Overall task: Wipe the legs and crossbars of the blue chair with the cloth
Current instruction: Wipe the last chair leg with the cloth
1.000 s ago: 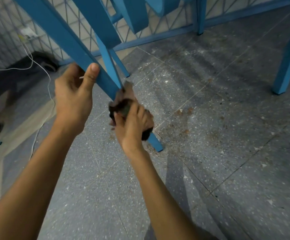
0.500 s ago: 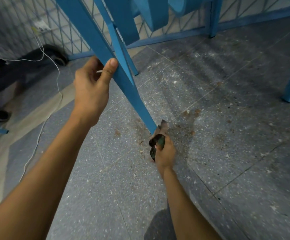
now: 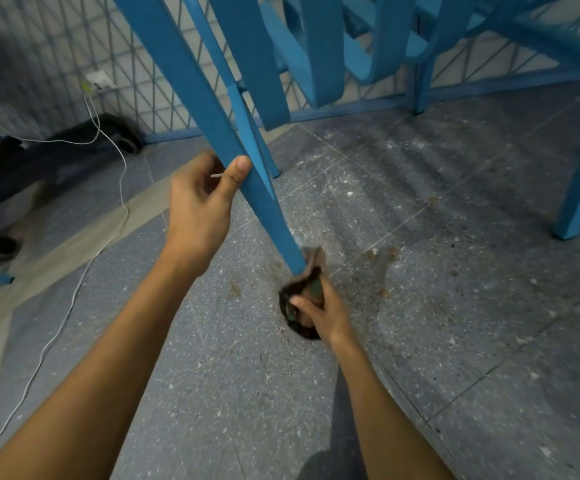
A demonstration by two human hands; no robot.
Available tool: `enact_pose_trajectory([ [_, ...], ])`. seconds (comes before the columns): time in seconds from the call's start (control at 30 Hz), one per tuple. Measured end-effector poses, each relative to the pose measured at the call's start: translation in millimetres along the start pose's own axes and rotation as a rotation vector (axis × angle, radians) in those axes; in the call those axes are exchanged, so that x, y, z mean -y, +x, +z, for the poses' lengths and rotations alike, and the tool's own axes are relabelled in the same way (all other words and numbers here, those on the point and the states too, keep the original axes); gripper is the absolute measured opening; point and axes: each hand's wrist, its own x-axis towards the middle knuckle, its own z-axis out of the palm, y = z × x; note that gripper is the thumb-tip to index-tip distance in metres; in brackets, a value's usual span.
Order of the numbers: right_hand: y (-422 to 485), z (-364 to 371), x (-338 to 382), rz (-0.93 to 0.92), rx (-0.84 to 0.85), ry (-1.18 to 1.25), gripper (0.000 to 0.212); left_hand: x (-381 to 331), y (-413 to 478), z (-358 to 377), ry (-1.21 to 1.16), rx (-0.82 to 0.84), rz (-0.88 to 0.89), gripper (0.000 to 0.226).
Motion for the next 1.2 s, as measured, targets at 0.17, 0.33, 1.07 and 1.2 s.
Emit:
enact_pose_trajectory([
  [0.17, -7, -28, -1, 0.042, -0.016, -0.305, 0.028, -1, -2, 1, -0.029, -0.023, -0.026, 0.018],
  [0.33, 8, -25, 88, -0.254, 0.095, -0.332, 0.046, 1, 4, -1, -0.006, -0.022, -0.016, 0.022],
  [1.07, -35, -181, 241, 0.225, 0.043, 0.133, 0.051, -53, -5, 23, 0.216, -0.38, -0.151, 0.045],
  [1.2, -33, -174, 266, 0.116, -0.06, 0.496, 0.058, -65, 4, 31, 0.437, -0.472, -0.247, 0.039],
])
